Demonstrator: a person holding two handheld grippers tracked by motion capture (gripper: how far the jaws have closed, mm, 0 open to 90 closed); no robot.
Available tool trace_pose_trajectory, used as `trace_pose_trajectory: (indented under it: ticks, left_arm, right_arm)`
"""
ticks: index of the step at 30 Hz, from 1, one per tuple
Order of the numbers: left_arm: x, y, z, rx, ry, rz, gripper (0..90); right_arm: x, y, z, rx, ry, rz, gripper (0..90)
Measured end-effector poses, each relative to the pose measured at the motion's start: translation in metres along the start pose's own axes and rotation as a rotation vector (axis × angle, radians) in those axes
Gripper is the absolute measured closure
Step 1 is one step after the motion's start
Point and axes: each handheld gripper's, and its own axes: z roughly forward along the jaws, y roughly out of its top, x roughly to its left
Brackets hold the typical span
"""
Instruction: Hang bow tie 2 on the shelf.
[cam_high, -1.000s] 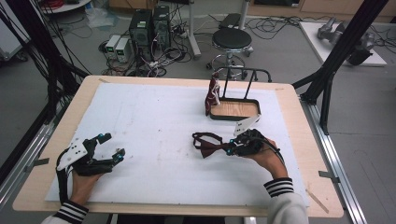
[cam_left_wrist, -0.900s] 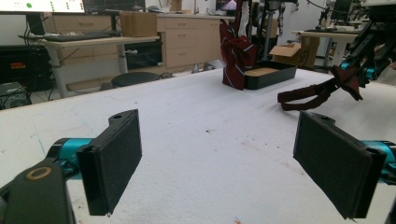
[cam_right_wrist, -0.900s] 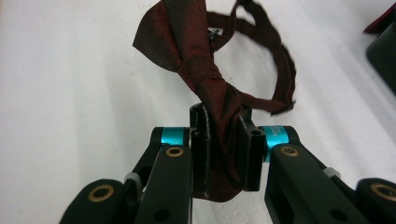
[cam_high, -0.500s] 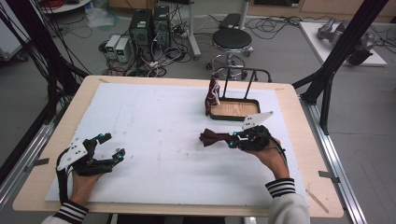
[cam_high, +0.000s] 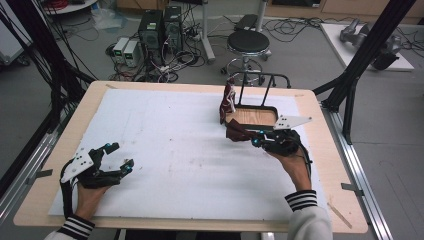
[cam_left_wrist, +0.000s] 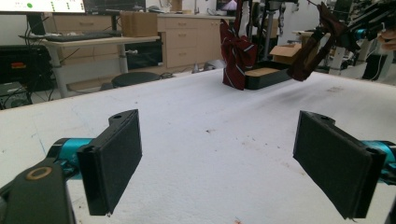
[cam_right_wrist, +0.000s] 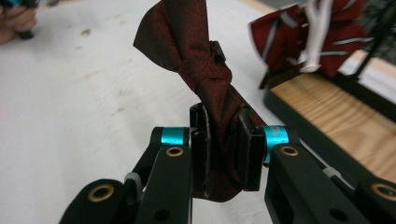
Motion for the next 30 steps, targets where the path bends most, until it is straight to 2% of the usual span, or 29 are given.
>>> trace_pose_trajectory:
  ticks: [5,8,14,24,30]
  left_arm:
    - [0.000,0.000,0.000,0.001,0.000,0.002,15.7]
    - [0.000,0.000,0.000,0.002,0.000,0.002,15.8]
    - [0.000,0.000,0.000,0.002,0.002,0.003,15.8]
    - [0.000,0.000,0.000,0.004,0.001,0.003,15.8]
    - [0.000,0.000,0.000,0.005,0.002,0.004,15.8]
  right_arm:
    - [-0.003,0.000,-0.008,-0.055,-0.036,0.022,78.6]
    - [-0.004,-0.001,-0.010,-0.059,-0.059,0.025,78.6]
    - [-0.007,0.000,-0.015,-0.101,-0.113,0.047,78.6]
    - [-0.013,0.007,-0.024,-0.141,-0.165,0.063,78.6]
    - [-0.018,0.008,-0.031,-0.171,-0.227,0.090,78.6]
